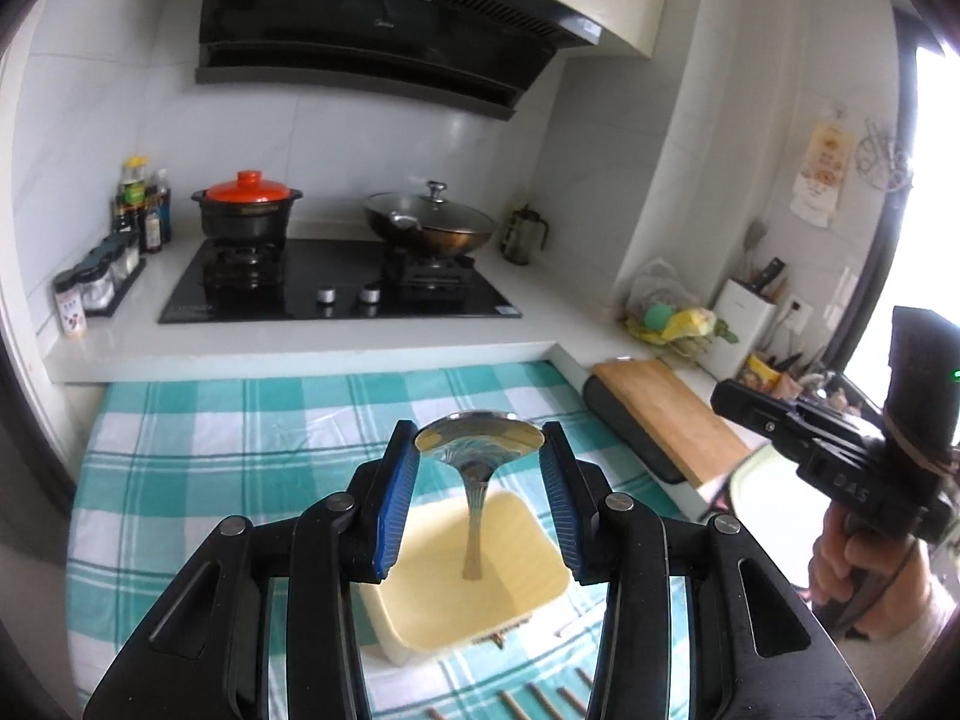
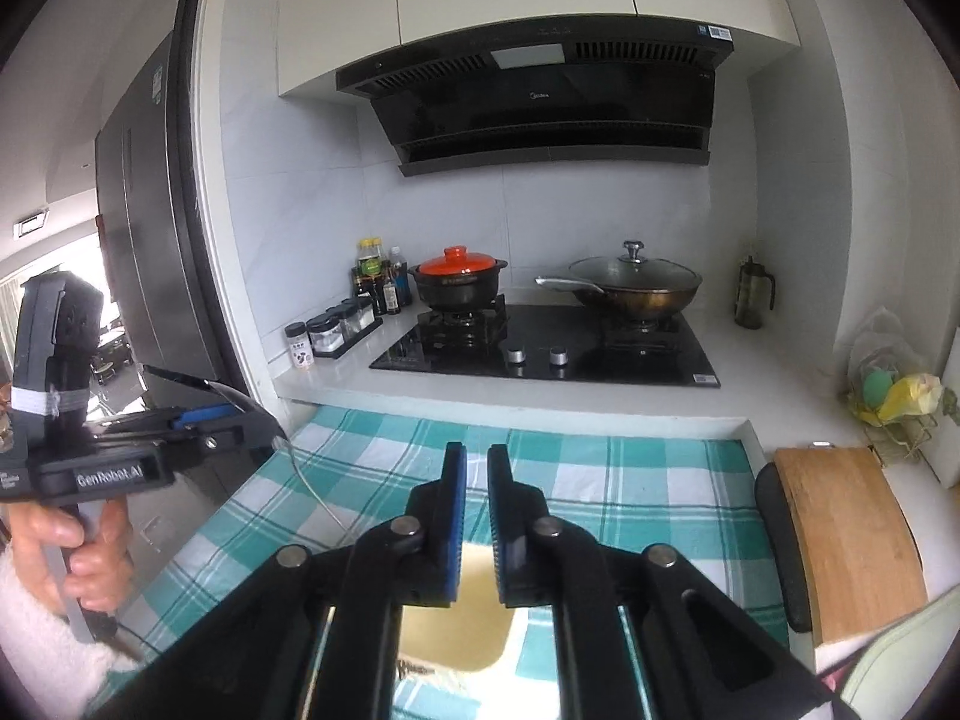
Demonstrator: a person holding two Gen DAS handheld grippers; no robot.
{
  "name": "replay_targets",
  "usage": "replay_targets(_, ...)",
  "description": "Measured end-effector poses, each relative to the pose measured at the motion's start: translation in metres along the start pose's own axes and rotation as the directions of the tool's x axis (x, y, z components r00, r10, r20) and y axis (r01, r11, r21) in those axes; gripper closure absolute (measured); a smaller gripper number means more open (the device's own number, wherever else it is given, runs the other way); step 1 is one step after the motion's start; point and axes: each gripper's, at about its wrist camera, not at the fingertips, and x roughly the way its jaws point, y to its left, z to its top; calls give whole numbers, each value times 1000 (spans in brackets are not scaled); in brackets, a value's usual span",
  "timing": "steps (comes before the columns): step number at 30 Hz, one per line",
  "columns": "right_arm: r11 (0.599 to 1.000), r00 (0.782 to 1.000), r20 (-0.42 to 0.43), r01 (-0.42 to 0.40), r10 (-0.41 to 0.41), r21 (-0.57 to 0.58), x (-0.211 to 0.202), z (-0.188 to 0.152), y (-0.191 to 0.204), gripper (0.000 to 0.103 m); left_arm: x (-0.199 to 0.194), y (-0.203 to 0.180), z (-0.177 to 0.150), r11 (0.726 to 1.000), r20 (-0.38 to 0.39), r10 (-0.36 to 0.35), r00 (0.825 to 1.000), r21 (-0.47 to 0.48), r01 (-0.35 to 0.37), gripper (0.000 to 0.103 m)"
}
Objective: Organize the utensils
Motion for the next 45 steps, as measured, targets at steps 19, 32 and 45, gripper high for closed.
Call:
replay_targets(19,753,900,-406,375,-156,542,51,-236,-175,61,-150,-8,-112,998,-10,60,998,-11,-60,62)
replay_targets(32,842,864,-419,429,-278,326,96,-230,-175,98,-155,7,-142,993,-58,94,994,-68,-98,62)
replay_targets(45,921,926,-29,371,-377,-117,-28,-124,-38,99,-126,-4,-134,996,-64,69,996,-51,-72,62)
